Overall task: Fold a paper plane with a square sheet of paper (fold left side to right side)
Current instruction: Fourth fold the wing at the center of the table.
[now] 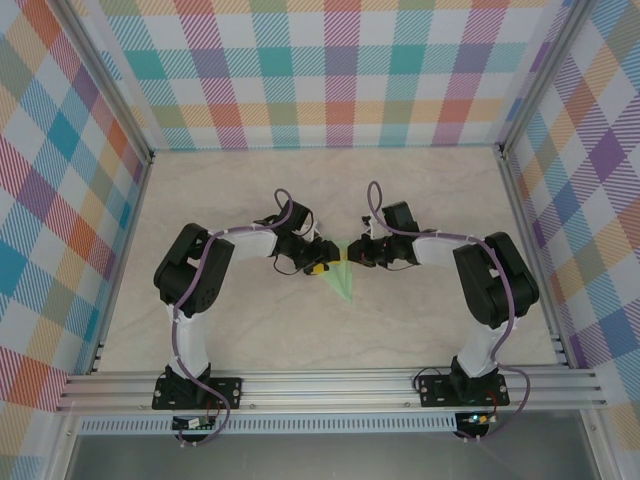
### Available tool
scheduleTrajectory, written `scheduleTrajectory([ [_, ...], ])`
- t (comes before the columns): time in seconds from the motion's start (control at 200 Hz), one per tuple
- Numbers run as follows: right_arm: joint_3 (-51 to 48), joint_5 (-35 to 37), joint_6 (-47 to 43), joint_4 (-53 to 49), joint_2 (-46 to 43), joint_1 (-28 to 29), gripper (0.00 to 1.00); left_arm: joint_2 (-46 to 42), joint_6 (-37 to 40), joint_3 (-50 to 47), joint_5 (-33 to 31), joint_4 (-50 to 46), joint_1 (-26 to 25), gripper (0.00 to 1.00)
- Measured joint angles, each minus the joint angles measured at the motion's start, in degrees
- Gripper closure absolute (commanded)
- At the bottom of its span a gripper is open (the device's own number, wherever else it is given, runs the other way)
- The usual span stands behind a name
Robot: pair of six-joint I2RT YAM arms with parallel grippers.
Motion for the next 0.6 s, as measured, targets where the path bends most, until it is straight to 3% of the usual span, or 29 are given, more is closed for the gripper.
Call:
scheduleTrajectory([
  [0.6, 2.47, 4.26, -2.93, -5.20, 3.30, 0.15, 0.95, 0.00, 0.66, 0.00, 0.00, -0.02, 0.00, 0.50],
])
